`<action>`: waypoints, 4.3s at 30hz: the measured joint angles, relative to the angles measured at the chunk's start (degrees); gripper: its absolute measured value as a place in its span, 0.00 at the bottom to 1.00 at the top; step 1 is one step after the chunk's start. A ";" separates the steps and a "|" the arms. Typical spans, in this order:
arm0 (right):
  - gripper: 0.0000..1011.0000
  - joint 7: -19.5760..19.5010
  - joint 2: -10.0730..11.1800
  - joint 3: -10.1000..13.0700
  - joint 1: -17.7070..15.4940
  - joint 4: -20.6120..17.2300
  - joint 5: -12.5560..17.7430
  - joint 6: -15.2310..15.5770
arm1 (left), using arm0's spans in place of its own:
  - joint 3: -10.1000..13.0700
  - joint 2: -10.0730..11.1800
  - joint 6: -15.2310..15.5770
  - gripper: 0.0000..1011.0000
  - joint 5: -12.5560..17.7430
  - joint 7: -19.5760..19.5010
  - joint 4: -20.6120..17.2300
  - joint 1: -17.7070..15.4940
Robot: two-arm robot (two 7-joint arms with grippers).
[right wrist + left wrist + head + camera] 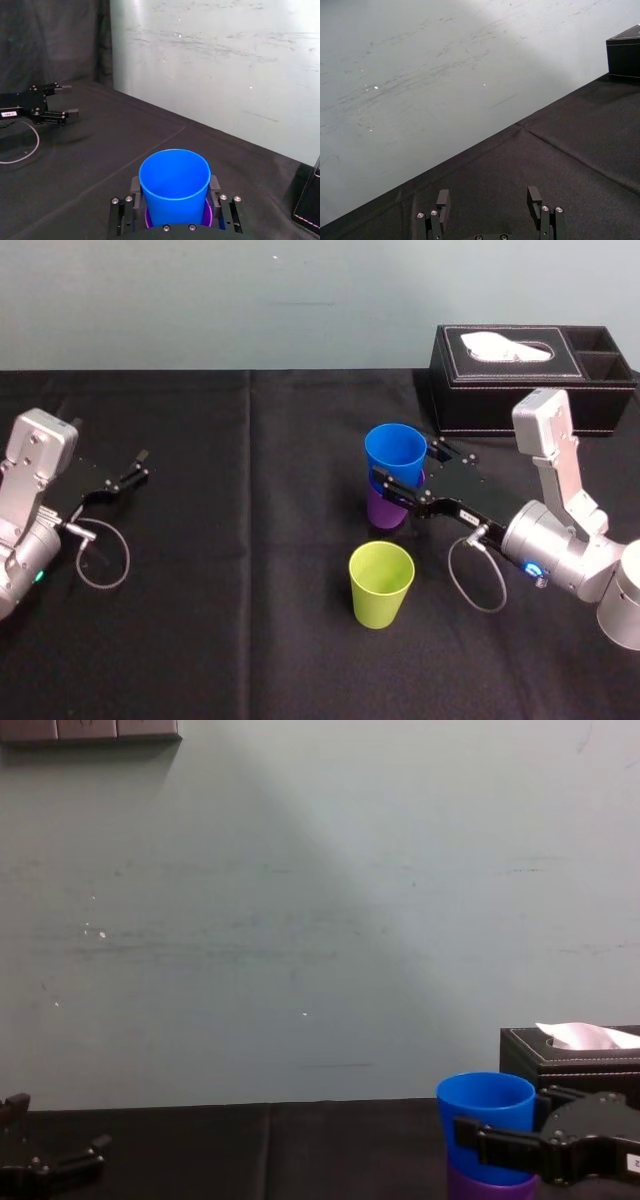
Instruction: Stack the three plastic cups sequentially using one hand.
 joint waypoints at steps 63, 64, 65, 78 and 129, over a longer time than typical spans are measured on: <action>0.99 10.06 12.96 8.28 -22.05 -9.17 7.63 -12.96 | 0.00 0.00 0.00 1.00 0.00 0.00 0.00 0.00; 0.99 10.08 12.98 7.75 -21.84 -8.99 6.88 -12.95 | 0.00 0.00 0.00 1.00 0.00 0.00 0.00 0.00; 0.99 10.17 12.96 7.39 -21.67 -8.88 6.56 -12.93 | 0.00 0.00 0.00 1.00 0.00 0.00 0.00 0.00; 0.99 10.35 11.78 2.97 -18.57 -7.99 3.05 -11.23 | 0.00 0.00 0.00 1.00 0.00 0.00 0.00 0.00; 0.73 8.71 5.88 -4.05 -8.88 -1.77 -0.03 -7.20 | 0.00 0.00 0.00 1.00 0.00 0.00 0.00 0.00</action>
